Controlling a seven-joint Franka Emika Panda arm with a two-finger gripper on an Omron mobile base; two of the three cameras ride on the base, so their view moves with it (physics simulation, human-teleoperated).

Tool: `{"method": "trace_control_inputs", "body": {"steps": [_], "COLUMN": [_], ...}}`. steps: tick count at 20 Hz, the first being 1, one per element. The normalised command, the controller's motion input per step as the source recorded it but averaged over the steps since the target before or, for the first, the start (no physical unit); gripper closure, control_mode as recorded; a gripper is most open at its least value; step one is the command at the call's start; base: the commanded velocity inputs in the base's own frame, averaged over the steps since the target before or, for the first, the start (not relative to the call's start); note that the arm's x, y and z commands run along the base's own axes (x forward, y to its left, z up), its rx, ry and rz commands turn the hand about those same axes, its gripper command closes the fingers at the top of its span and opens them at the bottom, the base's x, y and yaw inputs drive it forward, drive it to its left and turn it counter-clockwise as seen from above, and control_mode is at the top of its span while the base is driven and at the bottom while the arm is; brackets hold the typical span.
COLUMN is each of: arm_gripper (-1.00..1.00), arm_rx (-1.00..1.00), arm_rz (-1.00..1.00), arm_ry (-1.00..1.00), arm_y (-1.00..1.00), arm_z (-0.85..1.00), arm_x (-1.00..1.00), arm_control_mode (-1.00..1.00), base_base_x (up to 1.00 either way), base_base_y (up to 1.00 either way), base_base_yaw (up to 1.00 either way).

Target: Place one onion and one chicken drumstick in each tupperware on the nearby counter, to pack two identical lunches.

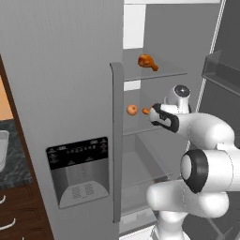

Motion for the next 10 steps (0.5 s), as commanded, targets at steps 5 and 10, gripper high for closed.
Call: {"method": "trace_control_inputs", "body": {"steps": [5,10], "arm_gripper": [-1.00,-1.00], "arm_rx": [0.00,0.00], "arm_rz": [0.00,0.00], "arm_ry": [0.02,0.03], "arm_y": [-0.03,0.00], "arm_z": [-0.07,-0.22], "arm_x": [0.60,0.57], "arm_control_mode": [-1.00,-1.00], "base_base_x": [0.00,0.00], "base_base_y": [0.00,0.00], "base_base_yaw": [0.00,0.00]}}
